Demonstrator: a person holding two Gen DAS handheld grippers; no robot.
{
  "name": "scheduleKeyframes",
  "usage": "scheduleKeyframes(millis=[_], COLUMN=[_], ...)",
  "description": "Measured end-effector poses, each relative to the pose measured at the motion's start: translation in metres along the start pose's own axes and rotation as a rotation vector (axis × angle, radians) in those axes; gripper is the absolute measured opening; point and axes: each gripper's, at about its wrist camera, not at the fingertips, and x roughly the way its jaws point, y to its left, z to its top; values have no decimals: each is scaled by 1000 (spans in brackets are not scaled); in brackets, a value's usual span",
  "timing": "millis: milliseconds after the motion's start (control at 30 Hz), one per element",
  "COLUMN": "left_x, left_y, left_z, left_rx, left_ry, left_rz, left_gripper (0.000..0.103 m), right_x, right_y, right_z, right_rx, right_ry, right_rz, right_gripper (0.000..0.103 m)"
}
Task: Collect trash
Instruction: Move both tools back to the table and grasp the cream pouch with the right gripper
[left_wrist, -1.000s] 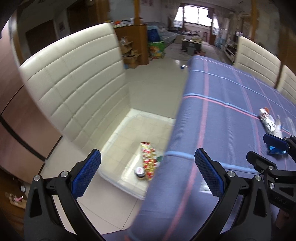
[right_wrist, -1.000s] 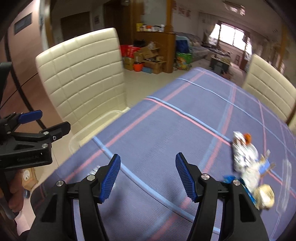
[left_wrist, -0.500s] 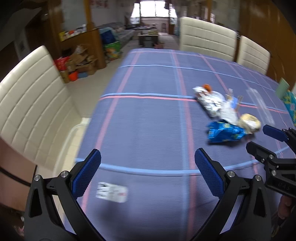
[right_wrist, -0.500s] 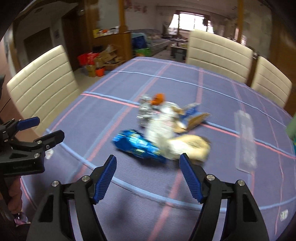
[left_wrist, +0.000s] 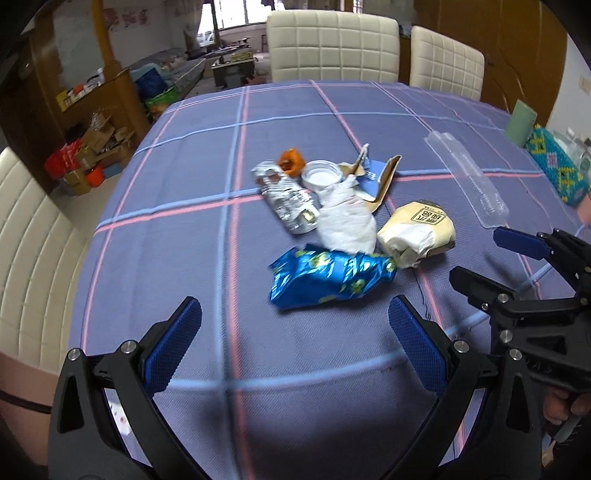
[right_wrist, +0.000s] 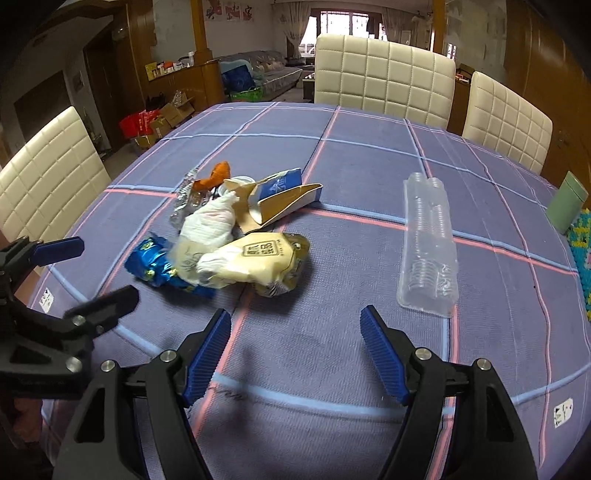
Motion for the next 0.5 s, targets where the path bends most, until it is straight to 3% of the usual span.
scheduleKeyframes(millis=[500], left_x=[44], left_y=[25], left_z=[22], left_rx=[-62], left_ry=[59], left_rz=[-55], left_gripper=[98], right_x=[31], right_y=[1], right_z=[21], right_rx=[-37], right_ry=[7], right_rz=[51], right_gripper=[68])
